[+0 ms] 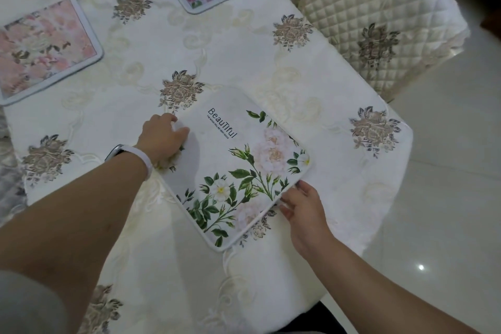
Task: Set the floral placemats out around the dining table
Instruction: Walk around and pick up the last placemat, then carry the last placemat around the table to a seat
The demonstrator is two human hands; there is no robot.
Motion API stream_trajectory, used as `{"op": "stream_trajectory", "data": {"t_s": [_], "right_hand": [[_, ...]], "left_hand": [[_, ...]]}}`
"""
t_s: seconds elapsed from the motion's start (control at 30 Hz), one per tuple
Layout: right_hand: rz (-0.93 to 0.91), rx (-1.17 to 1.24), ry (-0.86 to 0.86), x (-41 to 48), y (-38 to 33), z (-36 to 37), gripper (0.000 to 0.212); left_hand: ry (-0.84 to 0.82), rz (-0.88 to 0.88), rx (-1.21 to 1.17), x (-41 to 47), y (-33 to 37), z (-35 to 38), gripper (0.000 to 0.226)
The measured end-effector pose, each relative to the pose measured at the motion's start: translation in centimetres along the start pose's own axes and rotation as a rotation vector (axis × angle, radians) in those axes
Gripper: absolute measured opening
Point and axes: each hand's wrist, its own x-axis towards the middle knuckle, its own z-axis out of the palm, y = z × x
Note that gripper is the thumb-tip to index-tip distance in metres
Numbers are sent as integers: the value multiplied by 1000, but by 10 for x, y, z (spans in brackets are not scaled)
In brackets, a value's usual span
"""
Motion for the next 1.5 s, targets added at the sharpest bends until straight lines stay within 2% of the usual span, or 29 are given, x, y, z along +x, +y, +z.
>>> {"op": "stream_trajectory", "data": {"t_s": [0.1, 0.27, 0.43, 0.6, 0.8, 0.93, 1.03, 1.37, 1.5], "right_hand": [[-24, -165, -49, -1, 9, 10, 18], [-34, -303, -28, -8, 28, 30, 21], [-98, -283, -38, -12, 27, 31, 37], [-114, -202, -55, -16, 15, 26, 49], [-127, -197, -61, -34, 9, 16, 49], [-134, -214, -72, -51, 11, 8, 48], [-135, -213, -78, -67, 14, 4, 47], [-209, -205, -39, -118, 19, -15, 46], [-257, -203, -9, -132, 21, -24, 47]], "left_hand": [[-1, 15, 32, 3, 2, 1, 55], [15, 41, 48, 0, 0, 1, 50], [85, 71, 22, -7, -4, 6, 36], [64, 74, -48, -12, -12, 6, 35], [-19, -40, -308, -32, -17, 6, 15], [-101, -95, -440, -46, -35, 0, 18], [-131, -67, -511, -61, -44, -3, 16], [-50, 139, -814, -128, -49, -22, 12], [-91, 187, -929, -150, -41, -29, 12]]}}
